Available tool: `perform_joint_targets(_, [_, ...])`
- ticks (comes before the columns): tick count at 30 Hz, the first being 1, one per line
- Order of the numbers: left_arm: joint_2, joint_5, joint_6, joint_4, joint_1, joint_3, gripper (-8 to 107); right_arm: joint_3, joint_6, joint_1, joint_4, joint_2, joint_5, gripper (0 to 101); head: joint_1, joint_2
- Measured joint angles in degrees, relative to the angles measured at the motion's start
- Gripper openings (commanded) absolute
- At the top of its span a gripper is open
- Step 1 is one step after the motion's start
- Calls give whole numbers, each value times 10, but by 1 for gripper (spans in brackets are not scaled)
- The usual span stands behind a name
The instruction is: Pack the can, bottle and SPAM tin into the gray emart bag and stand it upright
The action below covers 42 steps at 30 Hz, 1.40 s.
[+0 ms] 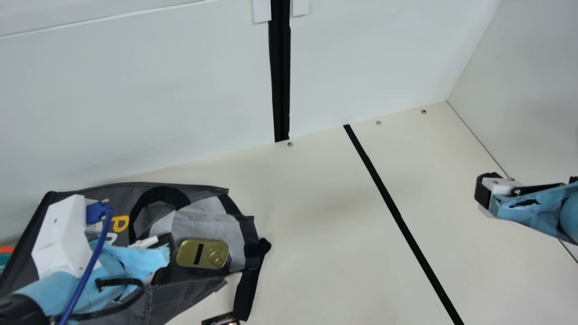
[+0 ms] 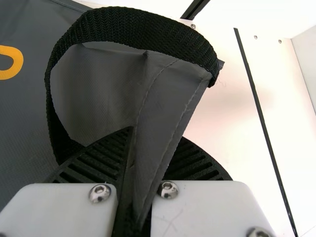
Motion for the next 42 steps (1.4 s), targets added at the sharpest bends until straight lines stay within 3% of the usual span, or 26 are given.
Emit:
perform_joint_targets(18, [0,0,0,0,0,0,-8,-21,-38,19,0,29,-1,95,0,0])
perform_joint_targets(42, [0,0,0,0,0,0,-8,-21,-112,50,64,107,-13,95,0,1])
